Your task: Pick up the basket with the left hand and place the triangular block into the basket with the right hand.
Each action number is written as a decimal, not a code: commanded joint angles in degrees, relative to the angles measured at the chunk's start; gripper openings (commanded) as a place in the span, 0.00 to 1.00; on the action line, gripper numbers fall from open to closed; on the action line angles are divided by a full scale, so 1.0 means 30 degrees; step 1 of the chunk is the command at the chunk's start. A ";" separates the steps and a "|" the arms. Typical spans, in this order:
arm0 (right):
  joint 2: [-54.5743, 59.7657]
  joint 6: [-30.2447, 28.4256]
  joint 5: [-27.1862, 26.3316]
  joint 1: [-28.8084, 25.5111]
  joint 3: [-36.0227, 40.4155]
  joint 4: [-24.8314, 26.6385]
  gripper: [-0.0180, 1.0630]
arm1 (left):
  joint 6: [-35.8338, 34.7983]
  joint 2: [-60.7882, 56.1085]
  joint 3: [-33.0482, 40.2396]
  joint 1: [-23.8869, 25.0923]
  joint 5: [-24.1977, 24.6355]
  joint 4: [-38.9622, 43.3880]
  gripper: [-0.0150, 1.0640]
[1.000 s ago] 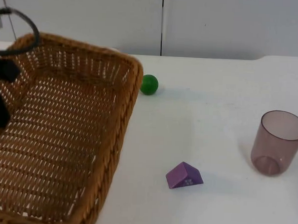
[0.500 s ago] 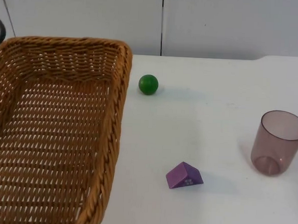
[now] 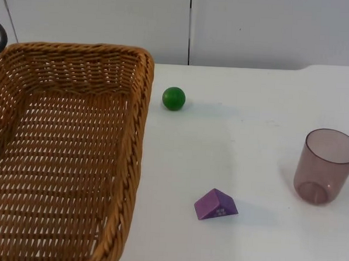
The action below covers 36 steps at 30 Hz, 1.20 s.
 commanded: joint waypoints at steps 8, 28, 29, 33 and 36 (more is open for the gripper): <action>0.4672 -0.2907 0.1486 0.3033 -0.3778 -0.0447 0.94 | -0.0179 -0.0123 0.0047 0.0040 0.0408 -0.0735 0.01; 1.8922 -0.5371 -0.2308 1.1253 -0.7454 -0.6335 0.93 | -0.1123 -0.0123 0.0047 0.0040 0.0502 -0.0174 0.01; 1.9395 -0.5578 -0.2311 1.1253 -0.7702 -0.6335 0.93 | -0.1123 -0.0123 0.0047 0.0040 0.0502 -0.0174 0.01; 2.1131 -0.6347 -0.2475 1.1253 -0.8686 -0.6335 0.93 | -0.1123 -0.0123 0.0047 0.0040 0.0537 -0.0180 0.01; 2.2002 -0.6778 -0.2979 1.1272 -0.9329 -0.6285 0.92 | -0.1123 -0.0123 0.0047 0.0040 0.0489 -0.0180 0.01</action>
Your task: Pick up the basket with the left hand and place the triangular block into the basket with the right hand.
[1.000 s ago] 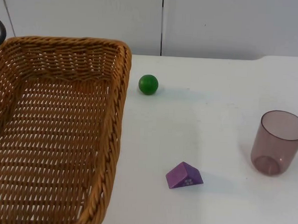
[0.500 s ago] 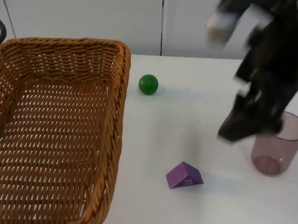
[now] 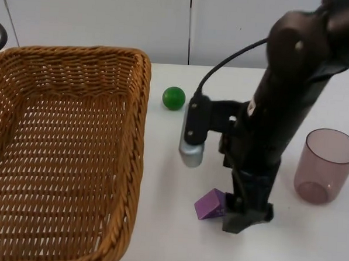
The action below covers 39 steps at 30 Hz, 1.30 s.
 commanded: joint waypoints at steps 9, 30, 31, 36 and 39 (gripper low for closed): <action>0.2045 -0.0683 -0.0831 0.0121 -0.1722 0.0134 0.80 | -0.0127 -0.0123 0.0047 0.0040 0.0210 -0.0293 0.01; -0.4272 0.2525 0.5003 0.0073 -0.1849 -0.0683 0.02 | -0.0127 -0.0123 0.0047 0.0040 0.0090 -0.0293 0.01; -0.5250 0.2953 0.5201 0.0073 -0.1849 -0.0730 0.02 | -0.0127 -0.0123 0.0047 0.0040 0.0090 -0.0293 0.01; -0.8170 0.5140 0.5197 0.0073 -0.1849 -0.0902 0.02 | -0.0127 -0.0123 0.0047 0.0040 0.0090 -0.0293 0.01; -0.9048 0.5651 0.5231 0.0073 -0.1849 -0.0902 0.02 | -0.0164 -0.0123 0.0047 0.0040 0.0093 -0.0293 0.01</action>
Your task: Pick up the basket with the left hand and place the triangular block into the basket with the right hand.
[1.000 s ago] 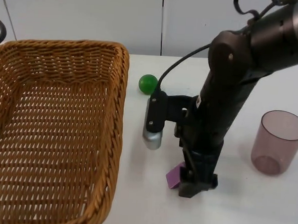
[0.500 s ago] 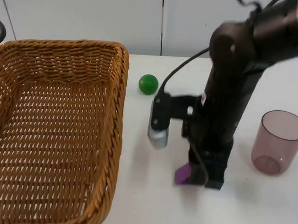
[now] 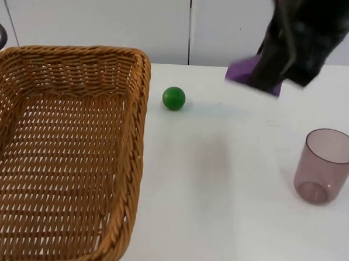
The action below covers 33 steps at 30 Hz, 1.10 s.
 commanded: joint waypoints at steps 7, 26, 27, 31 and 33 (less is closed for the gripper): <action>-0.0865 0.1452 0.0204 0.0073 -0.0059 -0.0049 0.02 | -0.0119 -0.0123 0.0047 0.0040 0.0216 -0.0333 0.01; 0.7069 0.4070 -0.1336 0.3565 -0.8821 0.2327 0.02 | -0.0214 -0.0123 0.0047 0.0040 0.0195 -0.0403 0.01; 0.7628 0.4070 -0.1569 0.3657 -0.9043 0.2659 0.03 | -0.0214 -0.0123 0.0047 0.0040 0.0195 -0.0403 0.01; 0.8973 0.4104 -0.2392 0.3657 -0.9142 0.3504 0.19 | -0.0214 -0.0123 0.0047 0.0040 0.0195 -0.0403 0.01; 0.9205 0.4143 -0.2392 0.3657 -0.9142 0.3468 0.28 | -0.0214 -0.0123 0.0047 0.0040 0.0193 -0.0444 0.01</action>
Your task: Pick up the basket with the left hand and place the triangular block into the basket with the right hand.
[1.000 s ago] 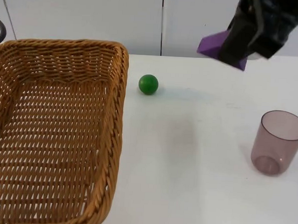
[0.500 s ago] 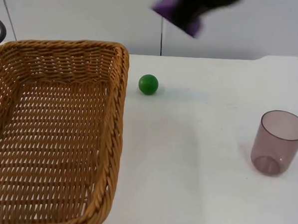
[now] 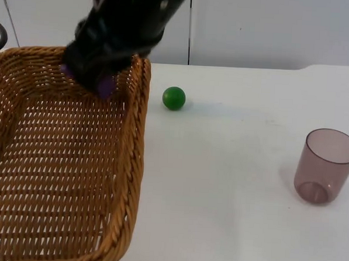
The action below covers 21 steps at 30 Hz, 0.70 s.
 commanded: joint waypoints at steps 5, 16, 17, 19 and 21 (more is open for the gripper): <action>0.0012 0.0537 -0.0521 -0.0031 -0.0303 0.0028 0.70 | -0.0122 -0.0123 0.0047 0.0040 0.0247 -0.0438 0.01; -0.5782 0.0525 0.0624 -0.1929 0.0108 -0.0100 0.80 | -0.0354 -0.0123 0.0047 0.0040 -0.0070 -0.0480 0.01; -0.6803 0.0525 0.0587 -0.2198 0.0603 0.0055 0.80 | -0.0406 -0.0123 0.0047 0.0040 -0.0113 -0.0480 0.01; -0.7876 0.0525 0.0394 -0.2432 0.1298 0.0094 0.80 | -0.0406 -0.0123 0.0047 0.0040 -0.0156 -0.0480 0.01; -0.9855 0.0525 -0.0194 -0.2723 0.2980 0.0094 0.80 | -0.0406 -0.0123 0.0047 0.0040 -0.0152 -0.0425 0.01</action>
